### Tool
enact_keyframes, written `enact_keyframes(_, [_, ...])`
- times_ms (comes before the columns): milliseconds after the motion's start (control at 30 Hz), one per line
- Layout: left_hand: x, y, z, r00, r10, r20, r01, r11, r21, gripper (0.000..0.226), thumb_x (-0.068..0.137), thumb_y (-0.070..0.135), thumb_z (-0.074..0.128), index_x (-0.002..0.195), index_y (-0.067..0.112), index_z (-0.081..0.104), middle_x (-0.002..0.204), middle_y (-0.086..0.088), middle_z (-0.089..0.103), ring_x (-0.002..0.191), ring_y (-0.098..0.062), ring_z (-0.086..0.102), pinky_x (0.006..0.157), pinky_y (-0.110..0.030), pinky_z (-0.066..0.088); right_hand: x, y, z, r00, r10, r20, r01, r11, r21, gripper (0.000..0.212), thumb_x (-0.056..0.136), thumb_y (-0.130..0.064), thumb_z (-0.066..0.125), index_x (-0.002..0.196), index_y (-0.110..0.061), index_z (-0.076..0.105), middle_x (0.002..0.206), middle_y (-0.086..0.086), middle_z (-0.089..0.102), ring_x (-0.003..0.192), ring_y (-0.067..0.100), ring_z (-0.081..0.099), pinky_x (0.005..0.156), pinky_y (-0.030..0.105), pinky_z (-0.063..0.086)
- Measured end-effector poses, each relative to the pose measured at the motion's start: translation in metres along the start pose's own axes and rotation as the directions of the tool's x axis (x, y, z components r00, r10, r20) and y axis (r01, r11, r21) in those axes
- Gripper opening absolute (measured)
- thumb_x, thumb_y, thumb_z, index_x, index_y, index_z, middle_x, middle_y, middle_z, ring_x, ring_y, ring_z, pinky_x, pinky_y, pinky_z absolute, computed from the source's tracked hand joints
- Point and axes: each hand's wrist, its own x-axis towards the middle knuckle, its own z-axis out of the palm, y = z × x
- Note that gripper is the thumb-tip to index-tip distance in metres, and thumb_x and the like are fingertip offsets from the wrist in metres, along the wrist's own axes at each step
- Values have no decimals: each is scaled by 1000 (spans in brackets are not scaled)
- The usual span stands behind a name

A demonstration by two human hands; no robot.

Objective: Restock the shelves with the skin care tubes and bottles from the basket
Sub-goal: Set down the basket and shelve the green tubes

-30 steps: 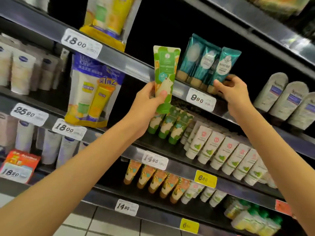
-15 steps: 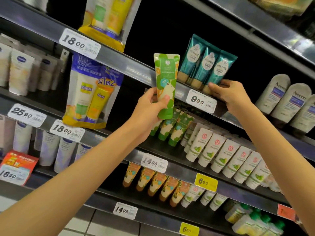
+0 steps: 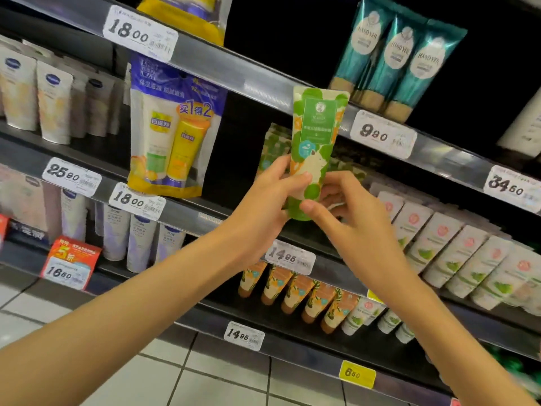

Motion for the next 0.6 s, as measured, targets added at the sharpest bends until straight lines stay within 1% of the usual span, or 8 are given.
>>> enact_keyframes(100, [-14,-30,-8,997,-81,12,81,996,-21,33,95,13,41,126,19,49,123,-6,61,112,-16,60,89,-26,51,-19,15,22,990,99,100,-112,984,136,24,84,-29,63,103,-30,50,91,-9,60,82,4,55,71,17,48])
enact_keyframes(167, [-22,-50,-14,990,-138,0,138,990,-37,34,90,17,44,124,21,51,118,-3,65,107,-13,62,83,-23,53,-28,29,33,967,149,206,-196,954,225,20,85,-27,63,102,-27,52,90,-9,62,77,2,59,62,18,50])
enact_keyframes(233, [-27,-69,-22,982,-188,-21,187,981,-51,38,84,23,47,121,21,53,113,-4,67,103,-13,64,76,-21,54,-33,44,41,938,169,301,-265,913,311,20,86,-25,62,104,-23,54,88,-8,63,69,-1,62,48,13,45])
enact_keyframes(300, [-31,-84,-30,976,-209,-53,210,978,14,40,80,27,49,119,26,55,112,2,68,106,-11,63,80,-21,52,-31,58,47,917,196,347,-329,864,381,21,86,-23,63,105,-18,54,84,-10,63,65,-6,62,47,8,43])
enact_keyframes(400, [-33,-91,-45,977,-185,-107,202,962,181,37,73,29,53,110,33,61,113,13,67,110,-2,60,84,-19,49,-17,80,53,948,246,203,-305,884,355,14,85,-27,64,93,-22,54,81,-15,60,72,-15,56,58,3,42])
enact_keyframes(467, [-30,-91,-53,974,-197,-114,218,952,217,39,72,26,54,110,26,62,113,11,68,109,-2,60,81,-11,49,1,89,58,949,286,130,-314,870,379,13,84,-29,64,83,-23,53,72,-15,56,63,-11,55,56,4,41])
enact_keyframes(500, [-28,-90,-55,971,-203,-124,227,947,226,39,72,24,54,110,22,63,112,8,68,108,-4,61,81,-10,49,11,91,62,945,301,125,-326,861,390,13,84,-30,65,84,-23,54,72,-15,57,63,-7,56,56,6,43])
enact_keyframes(600, [-15,-86,-60,965,-200,-169,239,937,253,39,68,22,56,106,17,64,108,1,70,104,-11,64,86,-17,51,36,99,74,955,281,97,-296,876,380,15,82,-31,67,88,-25,55,77,-14,60,69,-2,58,61,7,47])
